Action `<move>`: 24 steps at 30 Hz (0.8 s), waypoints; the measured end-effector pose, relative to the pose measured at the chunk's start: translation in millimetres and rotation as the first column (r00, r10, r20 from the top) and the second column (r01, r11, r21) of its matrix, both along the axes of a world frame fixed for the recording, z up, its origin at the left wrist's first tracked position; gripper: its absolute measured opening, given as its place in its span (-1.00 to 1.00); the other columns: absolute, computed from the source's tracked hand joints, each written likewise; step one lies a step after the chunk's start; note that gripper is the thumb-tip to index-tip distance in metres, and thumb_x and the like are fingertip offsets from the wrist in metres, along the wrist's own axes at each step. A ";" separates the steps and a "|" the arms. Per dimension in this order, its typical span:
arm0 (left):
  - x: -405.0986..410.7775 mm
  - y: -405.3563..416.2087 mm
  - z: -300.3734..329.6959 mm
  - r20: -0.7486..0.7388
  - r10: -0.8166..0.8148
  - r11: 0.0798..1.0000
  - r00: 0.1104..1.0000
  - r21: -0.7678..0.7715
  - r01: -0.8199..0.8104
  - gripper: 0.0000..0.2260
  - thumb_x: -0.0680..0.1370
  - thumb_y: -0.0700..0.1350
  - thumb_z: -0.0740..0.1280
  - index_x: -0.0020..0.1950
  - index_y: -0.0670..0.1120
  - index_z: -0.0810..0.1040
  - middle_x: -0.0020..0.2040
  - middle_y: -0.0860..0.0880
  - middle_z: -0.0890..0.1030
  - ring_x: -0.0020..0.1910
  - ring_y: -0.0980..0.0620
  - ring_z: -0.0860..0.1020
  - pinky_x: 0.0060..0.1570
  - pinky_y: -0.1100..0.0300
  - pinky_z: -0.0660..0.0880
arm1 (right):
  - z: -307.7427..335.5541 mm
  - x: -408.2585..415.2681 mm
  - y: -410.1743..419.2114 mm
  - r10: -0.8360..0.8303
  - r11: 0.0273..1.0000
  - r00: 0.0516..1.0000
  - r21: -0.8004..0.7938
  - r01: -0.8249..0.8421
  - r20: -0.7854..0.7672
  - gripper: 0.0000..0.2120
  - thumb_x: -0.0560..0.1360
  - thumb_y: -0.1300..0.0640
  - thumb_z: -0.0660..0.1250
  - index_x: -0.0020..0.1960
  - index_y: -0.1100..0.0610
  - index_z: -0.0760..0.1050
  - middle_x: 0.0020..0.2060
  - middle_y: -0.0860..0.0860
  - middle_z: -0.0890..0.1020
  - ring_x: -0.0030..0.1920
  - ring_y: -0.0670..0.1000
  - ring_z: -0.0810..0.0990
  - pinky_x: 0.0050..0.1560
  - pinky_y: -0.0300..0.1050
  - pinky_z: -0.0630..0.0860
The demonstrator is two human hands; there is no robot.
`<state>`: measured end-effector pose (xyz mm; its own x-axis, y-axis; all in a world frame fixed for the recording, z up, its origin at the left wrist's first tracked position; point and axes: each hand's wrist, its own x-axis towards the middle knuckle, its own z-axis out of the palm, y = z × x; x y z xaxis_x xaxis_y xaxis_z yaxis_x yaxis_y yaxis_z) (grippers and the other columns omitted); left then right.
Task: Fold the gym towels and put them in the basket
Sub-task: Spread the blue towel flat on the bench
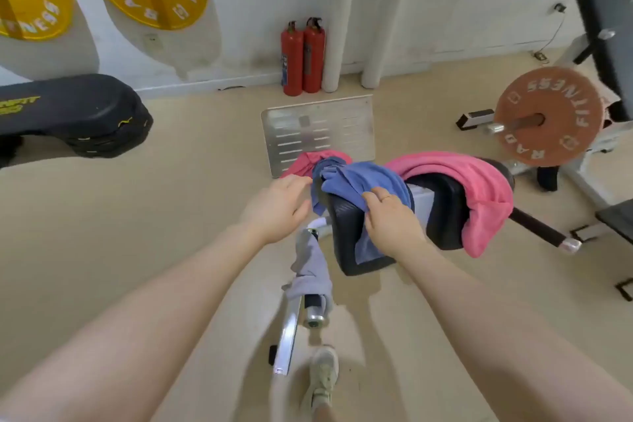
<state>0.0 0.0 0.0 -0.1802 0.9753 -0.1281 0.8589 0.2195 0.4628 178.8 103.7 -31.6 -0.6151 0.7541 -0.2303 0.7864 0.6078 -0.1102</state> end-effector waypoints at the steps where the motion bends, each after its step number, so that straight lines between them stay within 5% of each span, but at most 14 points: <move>1: -0.9 10.6 -2.6 0.019 0.038 0.999 0.999 -0.022 -0.037 -0.61 0.60 -0.12 0.14 0.43 -0.11 0.26 0.42 -0.07 0.33 0.38 -0.06 0.30 0.29 0.11 0.30 | -5.3 -2.9 14.5 0.002 1.000 1.000 0.005 -0.002 0.003 -0.69 0.59 0.18 0.05 0.31 0.20 0.30 0.28 0.14 0.37 0.23 0.20 0.39 0.08 0.08 0.39; 8: -8.2 47.7 -33.6 0.062 0.182 0.981 0.981 -0.086 -0.177 -0.61 0.60 -0.12 0.13 0.43 -0.13 0.27 0.41 -0.08 0.35 0.37 -0.07 0.33 0.28 0.12 0.31 | -50.4 -31.4 66.6 -0.109 0.992 0.989 -0.053 0.115 0.098 -0.56 0.58 0.08 0.18 0.38 0.24 0.19 0.28 0.19 0.36 0.24 0.17 0.39 0.06 -0.04 0.39; 12: -15.2 53.6 -38.5 0.051 0.208 0.973 0.977 -0.114 -0.202 -0.62 0.61 -0.10 0.12 0.43 -0.10 0.26 0.42 -0.05 0.34 0.37 -0.05 0.33 0.25 0.11 0.32 | -53.8 -44.1 77.1 -0.078 0.994 0.995 -0.072 0.083 0.067 -0.95 0.53 0.26 0.20 -0.01 0.20 0.34 -0.08 0.13 0.46 -0.03 0.18 0.45 -0.20 -0.11 0.29; 14: -21.3 51.6 -36.0 0.062 0.227 0.969 0.972 -0.110 -0.219 -0.62 0.60 -0.10 0.13 0.42 -0.10 0.28 0.41 -0.06 0.35 0.35 -0.07 0.35 0.26 0.08 0.35 | -49.4 -53.3 80.6 -0.067 0.983 0.998 -0.175 0.063 -0.015 -0.74 0.50 0.29 0.20 -0.30 0.13 0.18 -0.33 0.04 0.33 -0.24 0.13 0.36 -0.38 -0.16 0.17; 16: -29.8 44.9 -30.2 0.067 0.254 0.964 0.965 -0.094 -0.247 -0.62 0.60 -0.10 0.15 0.41 -0.10 0.29 0.39 -0.06 0.37 0.33 -0.08 0.38 0.24 0.03 0.38 | -34.0 -68.2 77.9 -0.022 0.958 0.994 -0.287 -0.011 -0.111 -0.63 0.47 0.29 0.21 -0.37 0.08 0.07 -0.43 0.01 0.23 -0.38 0.05 0.27 -0.45 -0.16 0.08; 19: -52.0 26.2 -18.6 0.081 0.288 0.957 0.954 -0.069 -0.283 -0.62 0.58 -0.08 0.13 0.40 -0.08 0.32 0.36 -0.05 0.40 0.31 -0.08 0.40 0.22 0.01 0.40 | 4.9 -101.0 61.3 0.026 0.892 0.946 -0.419 -0.168 -0.324 -0.71 0.44 0.31 0.24 -0.32 0.02 0.23 -0.38 -0.02 0.35 -0.36 0.00 0.32 -0.36 -0.15 0.20; 21: -70.0 10.7 -6.7 0.159 0.323 0.946 0.933 -0.030 -0.322 -0.65 0.57 -0.12 0.15 0.37 -0.08 0.36 0.32 -0.03 0.43 0.29 -0.04 0.41 0.23 0.13 0.37 | 28.7 -126.6 47.1 0.078 0.850 0.907 -0.448 -0.278 -0.414 -0.87 0.44 0.32 0.25 -0.08 0.12 0.46 -0.15 0.05 0.53 -0.13 0.05 0.47 -0.17 -0.14 0.29; 24: -98.3 -19.4 14.1 0.312 0.379 0.906 0.871 0.069 -0.418 -0.65 0.56 -0.21 0.23 0.35 -0.08 0.38 0.31 0.00 0.41 0.28 0.10 0.34 0.22 0.35 0.20 | 56.5 -168.0 23.0 0.176 0.791 0.867 -0.458 -0.406 -0.465 -0.69 0.47 0.24 0.29 0.21 0.19 0.45 0.10 0.06 0.55 0.07 0.04 0.50 -0.02 -0.18 0.36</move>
<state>-98.3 -19.4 14.1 -0.5321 0.8395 -0.1103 0.5378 0.4357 0.7217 10.8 126.7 24.9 -0.9059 0.3534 -0.2334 0.4038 0.5541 -0.7279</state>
